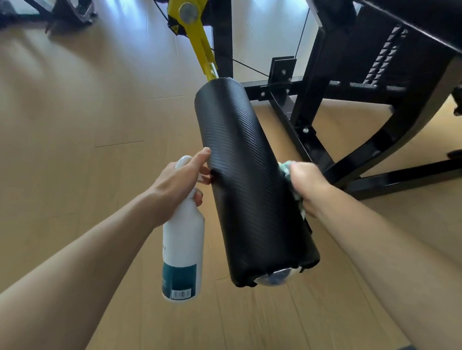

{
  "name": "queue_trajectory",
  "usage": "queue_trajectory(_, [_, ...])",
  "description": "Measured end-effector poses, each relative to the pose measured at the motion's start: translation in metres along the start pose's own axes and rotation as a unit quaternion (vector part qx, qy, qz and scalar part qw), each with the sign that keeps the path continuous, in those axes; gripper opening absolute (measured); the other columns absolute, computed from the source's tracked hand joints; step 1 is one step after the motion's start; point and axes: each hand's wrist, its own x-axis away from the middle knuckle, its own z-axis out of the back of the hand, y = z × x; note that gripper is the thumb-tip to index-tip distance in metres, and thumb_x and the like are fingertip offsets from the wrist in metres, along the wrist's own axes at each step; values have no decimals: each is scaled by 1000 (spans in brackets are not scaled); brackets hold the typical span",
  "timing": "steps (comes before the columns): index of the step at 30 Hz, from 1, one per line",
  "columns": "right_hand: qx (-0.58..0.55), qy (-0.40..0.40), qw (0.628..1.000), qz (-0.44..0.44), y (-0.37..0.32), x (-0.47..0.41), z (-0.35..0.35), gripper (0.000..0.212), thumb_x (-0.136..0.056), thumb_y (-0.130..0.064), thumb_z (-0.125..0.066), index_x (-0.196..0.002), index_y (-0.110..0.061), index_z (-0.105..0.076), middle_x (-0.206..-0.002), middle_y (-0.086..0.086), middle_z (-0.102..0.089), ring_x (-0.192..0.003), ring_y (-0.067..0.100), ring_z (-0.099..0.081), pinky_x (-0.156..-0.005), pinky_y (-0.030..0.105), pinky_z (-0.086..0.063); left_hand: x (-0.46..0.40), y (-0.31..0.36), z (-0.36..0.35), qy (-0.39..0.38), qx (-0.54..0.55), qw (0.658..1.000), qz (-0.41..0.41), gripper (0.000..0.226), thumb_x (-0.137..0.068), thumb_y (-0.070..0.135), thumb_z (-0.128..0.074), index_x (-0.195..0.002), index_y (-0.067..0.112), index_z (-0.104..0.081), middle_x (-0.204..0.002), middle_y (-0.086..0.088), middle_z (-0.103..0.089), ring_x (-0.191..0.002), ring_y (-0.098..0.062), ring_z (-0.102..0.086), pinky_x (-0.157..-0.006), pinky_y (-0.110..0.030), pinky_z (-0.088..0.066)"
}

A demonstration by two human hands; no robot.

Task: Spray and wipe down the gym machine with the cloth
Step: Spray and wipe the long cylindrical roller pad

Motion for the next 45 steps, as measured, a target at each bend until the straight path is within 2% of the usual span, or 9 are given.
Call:
queue_trajectory(5, [-45, 10, 999, -5, -1, 2, 8, 24, -96, -19, -47, -84, -11, -66, -81, 9, -63, -68, 25, -58, -62, 29, -45, 6, -4, 6, -63, 12, 996, 60, 56, -100, 68, -49, -114, 16, -63, -119, -8, -72, -63, -18, -54, -69, -34, -54])
queue_trajectory(11, [-81, 28, 996, 7, 2, -5, 18, 29, -91, -21, -45, -90, -15, -74, -94, 12, -72, -82, 27, -62, -82, 42, -54, 16, 7, 8, 18, -183, 977, -108, 46, -101, 59, -54, -91, 16, -66, -82, -7, -67, -60, -17, -60, -58, -27, -53])
queue_trajectory(16, [-80, 21, 996, 33, -5, 3, 13, 40, -83, -28, -41, -100, -12, -73, -107, 16, -74, -100, 35, -70, -96, 54, -55, 29, 13, 12, -26, -247, 954, -167, 34, -97, 55, -63, -85, 24, -64, -79, -3, -69, -56, -14, -64, -52, -19, -51])
queue_trajectory(18, [-73, 18, 996, 39, -5, 6, 13, 38, -87, -29, -41, -102, -15, -73, -108, 14, -73, -103, 36, -69, -96, 53, -54, 34, 12, 13, -71, -259, 950, -157, 33, -94, 57, -68, -91, 24, -65, -83, -3, -70, -58, -14, -66, -55, -22, -54])
queue_trajectory(23, [-69, 32, 997, 35, 0, 8, 19, 36, -86, -27, -42, -100, -18, -74, -108, 15, -73, -103, 37, -69, -97, 54, -54, 52, -1, 7, -173, -274, 940, -102, 59, -86, 51, -80, -139, 41, -56, -101, -1, -69, -62, -14, -67, -58, -23, -56])
queue_trajectory(32, [-89, 37, 995, 13, 2, 15, 28, 32, -92, -19, -44, -102, -14, -74, -103, 14, -74, -99, 36, -71, -95, 53, -55, 75, 12, -12, -130, -315, 939, -54, 48, -84, 57, -76, -119, 32, -54, -74, -2, -70, -53, -9, -62, -62, -28, -57])
queue_trajectory(37, [-91, 46, 995, 8, 3, 18, 35, 32, -92, -20, -43, -96, -17, -75, -98, 11, -75, -98, 35, -71, -95, 53, -54, 76, 12, -7, -148, -312, 938, -21, 82, -68, 75, -76, -134, 31, -54, -76, 2, -71, -55, -8, -65, -59, -30, -58])
queue_trajectory(42, [-91, 56, 994, 2, 5, 15, 39, 30, -92, -19, -44, -94, -17, -75, -94, 9, -74, -97, 33, -71, -94, 54, -54, 68, 6, 0, -113, -241, 961, -72, 71, -69, 84, -72, -85, 15, -66, -65, 1, -66, -54, -10, -64, -59, -29, -58])
queue_trajectory(45, [-90, 58, 994, 4, 5, 13, 38, 30, -91, -20, -45, -97, -14, -74, -97, 11, -75, -96, 35, -71, -94, 55, -55, 56, 8, 1, -32, -215, 972, -91, 62, -86, 75, -62, -77, 14, -64, -62, -4, -66, -51, -11, -60, -60, -30, -56])
